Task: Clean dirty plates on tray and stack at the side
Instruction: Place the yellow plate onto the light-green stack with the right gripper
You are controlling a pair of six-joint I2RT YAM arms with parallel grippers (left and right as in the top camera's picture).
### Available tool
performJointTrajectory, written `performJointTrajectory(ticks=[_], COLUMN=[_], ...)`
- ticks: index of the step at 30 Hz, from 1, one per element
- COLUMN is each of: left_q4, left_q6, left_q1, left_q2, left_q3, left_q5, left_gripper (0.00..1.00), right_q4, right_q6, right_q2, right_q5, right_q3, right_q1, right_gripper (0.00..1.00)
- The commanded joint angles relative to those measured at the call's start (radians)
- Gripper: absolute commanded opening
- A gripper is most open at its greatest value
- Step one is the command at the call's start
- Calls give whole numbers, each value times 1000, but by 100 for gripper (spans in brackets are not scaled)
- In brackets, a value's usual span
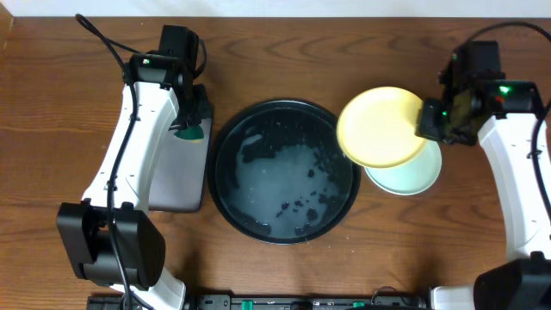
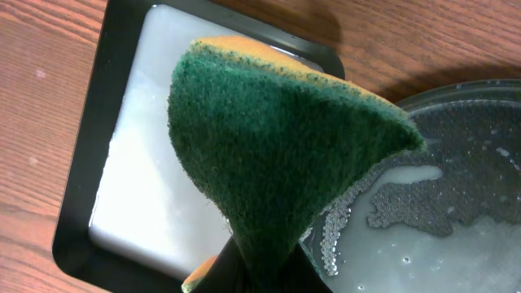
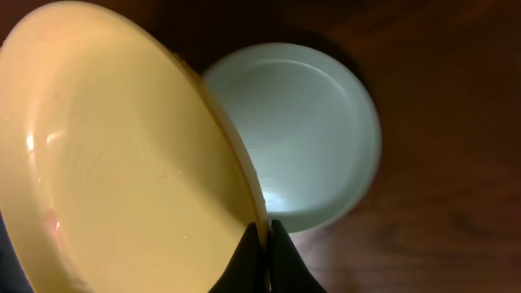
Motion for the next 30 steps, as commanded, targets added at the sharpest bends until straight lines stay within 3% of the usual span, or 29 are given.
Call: performJointTrajectory(ticks=[1,14,19,25,30], left_q4=[0,-2,-20,-91,-92], left_q6=[-9,-9,16,60,95], left_q1=[2,2,3,39,104], left_q2=[-13,-13,-13,-13,-13], left_q3=[21,21,21,20,-26], left_q5=[-17,-17,-18,-17,-16], left_gripper=[8,8,8,8,7], right_q4=[34,285,322,350,347], right_q6=[-3,22,21,-77,-97], right_q2=[-5,-5,-5,-5,-5], right_q5=[37,44,39,-142,-174], right_q3=[-90,-388,-391,-373,-325], right_q1=[-73,-199,-197,-186,-114], right_gripper=[1,2,28,48,54])
